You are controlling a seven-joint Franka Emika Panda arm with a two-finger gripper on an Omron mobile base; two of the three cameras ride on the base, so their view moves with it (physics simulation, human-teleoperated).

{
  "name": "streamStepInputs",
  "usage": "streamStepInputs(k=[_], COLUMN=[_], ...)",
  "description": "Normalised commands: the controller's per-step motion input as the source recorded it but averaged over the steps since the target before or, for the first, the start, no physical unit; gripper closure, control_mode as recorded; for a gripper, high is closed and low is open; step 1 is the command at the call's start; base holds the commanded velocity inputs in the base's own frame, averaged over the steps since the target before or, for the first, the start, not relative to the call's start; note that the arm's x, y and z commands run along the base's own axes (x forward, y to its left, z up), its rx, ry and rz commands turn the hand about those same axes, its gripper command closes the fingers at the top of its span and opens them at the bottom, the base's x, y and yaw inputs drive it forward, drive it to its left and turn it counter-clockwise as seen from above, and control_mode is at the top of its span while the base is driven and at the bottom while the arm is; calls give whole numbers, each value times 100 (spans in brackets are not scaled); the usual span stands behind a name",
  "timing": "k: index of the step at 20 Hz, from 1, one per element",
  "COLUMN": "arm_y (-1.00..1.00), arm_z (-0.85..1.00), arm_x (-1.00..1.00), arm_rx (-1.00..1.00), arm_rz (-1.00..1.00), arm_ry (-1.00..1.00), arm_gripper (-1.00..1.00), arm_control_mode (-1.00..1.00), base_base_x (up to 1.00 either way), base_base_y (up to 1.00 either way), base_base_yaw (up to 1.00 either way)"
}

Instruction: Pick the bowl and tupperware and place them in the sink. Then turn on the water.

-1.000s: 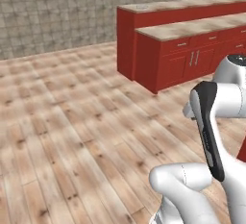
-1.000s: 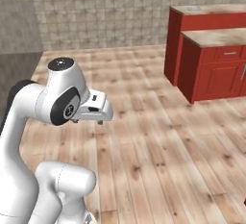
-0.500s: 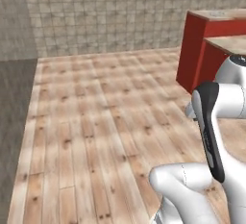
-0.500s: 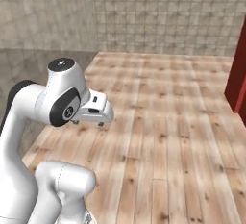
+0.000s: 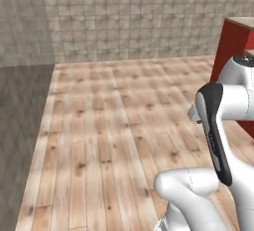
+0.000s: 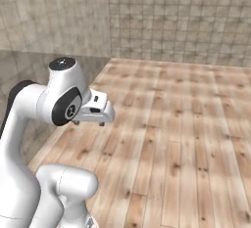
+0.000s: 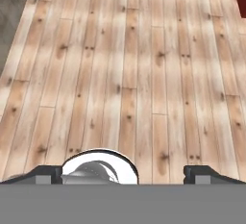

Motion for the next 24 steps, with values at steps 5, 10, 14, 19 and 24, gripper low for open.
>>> streamStepInputs(k=[5,10,14,19,24], arm_y=[0,0,0,0,0], arm_z=[0,0,0,0,0], arm_x=[0,0,0,0,0], arm_rx=[0,0,0,0,0], arm_rz=[0,0,0,0,0], arm_ry=[0,0,0,0,0], arm_gripper=[-100,-100,-100,-100,-100], arm_control_mode=[100,100,100,100,100], base_base_x=[100,100,100,100,100], base_base_y=[0,-5,-29,-37,-16], base_base_yaw=[-11,-1,-1,-13,-38])
